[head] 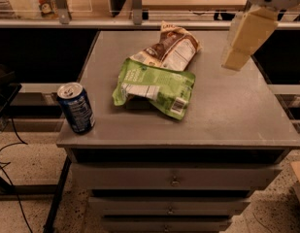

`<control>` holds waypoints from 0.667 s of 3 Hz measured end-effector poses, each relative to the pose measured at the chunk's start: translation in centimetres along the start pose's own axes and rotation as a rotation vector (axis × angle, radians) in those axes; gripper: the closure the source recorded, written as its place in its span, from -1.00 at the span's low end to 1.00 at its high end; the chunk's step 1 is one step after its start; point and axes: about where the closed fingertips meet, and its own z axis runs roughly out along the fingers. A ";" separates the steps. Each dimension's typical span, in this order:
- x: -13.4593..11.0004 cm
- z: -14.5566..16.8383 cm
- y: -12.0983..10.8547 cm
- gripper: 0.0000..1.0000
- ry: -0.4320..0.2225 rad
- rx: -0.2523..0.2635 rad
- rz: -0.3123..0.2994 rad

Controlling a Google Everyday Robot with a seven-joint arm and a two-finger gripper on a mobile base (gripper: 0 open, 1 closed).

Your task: Pick brown chip bag

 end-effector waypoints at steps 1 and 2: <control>-2.0 4.1 -2.4 -1.00 -0.009 0.019 -0.019; -1.6 9.2 -4.7 -1.00 0.006 -0.015 -0.019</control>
Offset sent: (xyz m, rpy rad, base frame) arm 0.1509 0.0198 -0.0858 -0.0330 0.0707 0.0088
